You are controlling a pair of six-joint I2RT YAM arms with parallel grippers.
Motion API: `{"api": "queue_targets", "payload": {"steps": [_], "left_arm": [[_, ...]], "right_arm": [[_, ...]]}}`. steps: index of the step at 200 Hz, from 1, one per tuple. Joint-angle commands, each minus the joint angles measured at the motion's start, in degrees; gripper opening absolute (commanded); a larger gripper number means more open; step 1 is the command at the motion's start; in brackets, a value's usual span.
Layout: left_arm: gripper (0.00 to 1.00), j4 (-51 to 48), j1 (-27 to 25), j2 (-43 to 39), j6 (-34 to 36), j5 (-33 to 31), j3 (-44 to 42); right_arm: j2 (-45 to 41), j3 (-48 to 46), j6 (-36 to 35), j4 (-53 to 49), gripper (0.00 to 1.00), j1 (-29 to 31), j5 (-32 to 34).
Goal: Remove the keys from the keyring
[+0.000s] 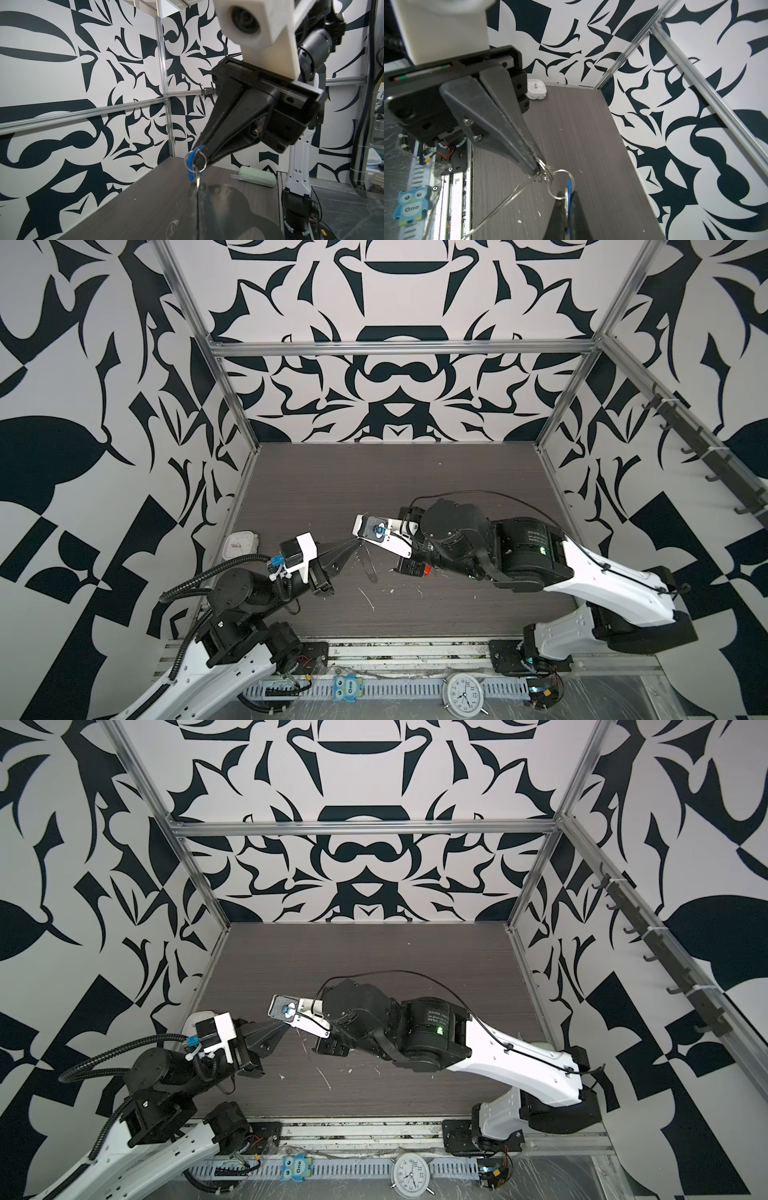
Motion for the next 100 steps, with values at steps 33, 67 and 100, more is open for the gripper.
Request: {"api": "queue_targets", "payload": {"steps": [33,67,100], "left_arm": [[0.0,3.43,-0.12,-1.44,0.95,-0.78,-1.06],[0.0,3.89,-0.12,-1.61,0.99,-0.73,-1.18],[0.0,4.24,-0.12,-1.98,1.57,-1.12,-1.27]], "right_arm": [[-1.98,-1.23,7.08,2.16,0.0,-0.73,0.03],[-1.95,-2.71,8.95,3.01,0.0,-0.74,-1.49],[-2.21,-3.43,11.37,3.1,0.0,-0.83,-2.33]]}}
